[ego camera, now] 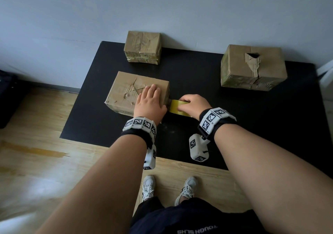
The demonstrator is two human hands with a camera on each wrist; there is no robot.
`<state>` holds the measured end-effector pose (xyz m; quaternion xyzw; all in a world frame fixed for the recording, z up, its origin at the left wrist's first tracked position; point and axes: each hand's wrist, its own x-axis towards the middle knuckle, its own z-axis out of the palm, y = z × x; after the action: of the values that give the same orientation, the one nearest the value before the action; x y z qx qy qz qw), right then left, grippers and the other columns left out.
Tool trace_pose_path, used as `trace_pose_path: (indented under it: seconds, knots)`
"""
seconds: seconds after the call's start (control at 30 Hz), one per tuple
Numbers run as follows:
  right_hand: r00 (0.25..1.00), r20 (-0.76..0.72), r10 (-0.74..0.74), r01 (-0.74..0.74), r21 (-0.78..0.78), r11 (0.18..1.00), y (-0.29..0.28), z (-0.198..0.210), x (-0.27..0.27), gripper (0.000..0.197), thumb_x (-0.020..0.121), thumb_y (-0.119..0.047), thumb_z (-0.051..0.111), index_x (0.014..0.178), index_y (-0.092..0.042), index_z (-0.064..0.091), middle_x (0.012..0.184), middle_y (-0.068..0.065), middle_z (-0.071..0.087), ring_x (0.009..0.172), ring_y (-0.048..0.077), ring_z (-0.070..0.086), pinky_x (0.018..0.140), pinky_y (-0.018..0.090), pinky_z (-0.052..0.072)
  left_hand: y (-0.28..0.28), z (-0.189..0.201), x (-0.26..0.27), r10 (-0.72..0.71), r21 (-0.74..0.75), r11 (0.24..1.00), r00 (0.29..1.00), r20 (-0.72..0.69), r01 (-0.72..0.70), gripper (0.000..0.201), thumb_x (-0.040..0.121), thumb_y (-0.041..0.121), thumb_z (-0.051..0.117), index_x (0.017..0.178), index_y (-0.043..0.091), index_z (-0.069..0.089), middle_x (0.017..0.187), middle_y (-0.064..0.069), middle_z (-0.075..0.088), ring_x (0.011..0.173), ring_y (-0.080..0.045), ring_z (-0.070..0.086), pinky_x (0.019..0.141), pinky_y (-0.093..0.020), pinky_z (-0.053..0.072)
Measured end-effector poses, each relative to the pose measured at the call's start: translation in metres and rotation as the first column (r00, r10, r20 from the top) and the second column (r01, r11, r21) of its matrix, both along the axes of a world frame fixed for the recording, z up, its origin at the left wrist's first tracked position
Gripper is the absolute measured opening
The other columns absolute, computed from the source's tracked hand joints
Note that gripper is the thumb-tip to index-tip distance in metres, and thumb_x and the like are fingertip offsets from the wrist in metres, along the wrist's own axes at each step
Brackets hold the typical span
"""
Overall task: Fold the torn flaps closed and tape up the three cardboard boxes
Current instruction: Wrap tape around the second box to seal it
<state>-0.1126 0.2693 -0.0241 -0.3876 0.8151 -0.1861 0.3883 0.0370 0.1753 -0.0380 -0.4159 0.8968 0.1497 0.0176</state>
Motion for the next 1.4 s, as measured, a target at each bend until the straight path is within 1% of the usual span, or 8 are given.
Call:
trace_pose_path:
  seconds: [0.13, 0.3, 0.53, 0.87, 1.0, 1.17, 1.27, 1.4]
  knots:
    - [0.998, -0.043, -0.045, 0.047, 0.054, 0.997, 0.012, -0.002, -0.010, 0.023, 0.084, -0.033, 0.062, 0.105, -0.026, 0.070, 0.100, -0.001, 0.065, 0.096, 0.021, 0.060, 0.086, 0.037, 0.051, -0.002, -0.001, -0.005, -0.018, -0.078, 0.997, 1.000, 0.013, 0.019, 0.057, 0.093, 0.043, 0.051, 0.142, 0.018, 0.034, 0.156, -0.002, 0.022, 0.146, -0.023, 0.013, 0.119, -0.039, 0.014]
    - [0.983, 0.034, -0.182, 0.184, -0.045, 0.982, 0.019, -0.002, -0.015, 0.021, 0.082, -0.029, 0.065, 0.103, -0.029, 0.070, 0.096, -0.005, 0.064, 0.093, 0.016, 0.058, 0.073, 0.029, 0.043, 0.001, -0.009, -0.015, 0.010, -0.099, 0.995, 1.000, 0.006, -0.009, 0.053, 0.096, 0.043, 0.047, 0.137, 0.011, 0.038, 0.153, -0.010, 0.027, 0.147, -0.028, 0.011, 0.120, -0.044, 0.012]
    - [0.980, 0.056, -0.192, 0.196, -0.077, 0.977, 0.014, 0.000, -0.014, 0.017, 0.083, -0.028, 0.065, 0.100, -0.029, 0.068, 0.090, -0.010, 0.061, 0.092, 0.014, 0.058, 0.073, 0.027, 0.043, 0.005, -0.014, -0.033, 0.072, -0.209, 0.976, 0.996, 0.060, -0.058, 0.035, 0.092, 0.022, 0.050, 0.125, 0.012, 0.047, 0.135, -0.011, 0.045, 0.136, -0.031, 0.030, 0.109, -0.051, 0.029]
    - [0.962, 0.014, -0.271, 0.272, -0.094, 0.958, 0.020, 0.006, -0.010, 0.017, 0.084, -0.029, 0.065, 0.097, -0.021, 0.071, 0.090, -0.002, 0.064, 0.086, 0.016, 0.058, 0.068, 0.028, 0.041, 0.001, -0.002, -0.024, 0.005, -0.123, 0.992, 1.000, -0.004, -0.006, 0.037, 0.092, 0.028, 0.052, 0.127, 0.017, 0.046, 0.135, -0.005, 0.044, 0.134, -0.026, 0.033, 0.111, -0.046, 0.031]
    - [0.945, -0.029, -0.326, 0.324, -0.064, 0.944, 0.018, 0.011, -0.001, 0.022, 0.084, -0.030, 0.060, 0.092, -0.013, 0.070, 0.087, 0.005, 0.065, 0.080, 0.021, 0.059, 0.067, 0.032, 0.044, -0.002, 0.015, -0.002, 0.045, 0.059, 0.997, 0.996, -0.079, -0.041, 0.038, 0.102, 0.027, 0.036, 0.137, 0.020, 0.047, 0.149, 0.002, 0.034, 0.139, -0.021, 0.030, 0.115, -0.039, 0.028]
    - [0.931, -0.046, -0.362, 0.358, -0.075, 0.931, 0.011, 0.020, 0.014, 0.026, 0.086, -0.029, 0.057, 0.092, -0.005, 0.067, 0.086, 0.011, 0.064, 0.076, 0.023, 0.057, 0.069, 0.034, 0.046, -0.020, 0.021, 0.044, 0.062, -0.012, 0.998, 0.997, 0.049, -0.061, 0.070, 0.087, 0.005, 0.050, 0.151, 0.021, 0.026, 0.161, -0.001, 0.015, 0.149, -0.024, 0.007, 0.122, -0.041, 0.008]
    - [0.928, -0.026, -0.372, 0.367, -0.111, 0.923, 0.006, 0.025, 0.024, 0.020, 0.089, -0.028, 0.056, 0.077, -0.012, 0.058, 0.075, 0.005, 0.056, 0.071, 0.020, 0.052, 0.059, 0.030, 0.037, -0.035, 0.013, 0.063, 0.002, 0.027, 1.000, 0.987, 0.160, -0.006, 0.079, 0.086, 0.004, 0.053, 0.153, 0.026, 0.018, 0.163, 0.002, 0.006, 0.149, -0.024, 0.003, 0.121, -0.043, 0.014]
    - [0.916, -0.020, -0.401, 0.392, -0.170, 0.904, 0.002, 0.027, 0.029, 0.015, 0.085, -0.023, 0.055, 0.077, -0.011, 0.057, 0.070, 0.003, 0.053, 0.067, 0.021, 0.050, 0.059, 0.032, 0.037, -0.041, 0.010, 0.067, -0.038, -0.001, 0.999, 0.977, 0.212, 0.039, 0.077, 0.093, 0.011, 0.056, 0.154, 0.032, 0.014, 0.163, 0.006, 0.005, 0.149, -0.020, 0.007, 0.117, -0.039, 0.027]
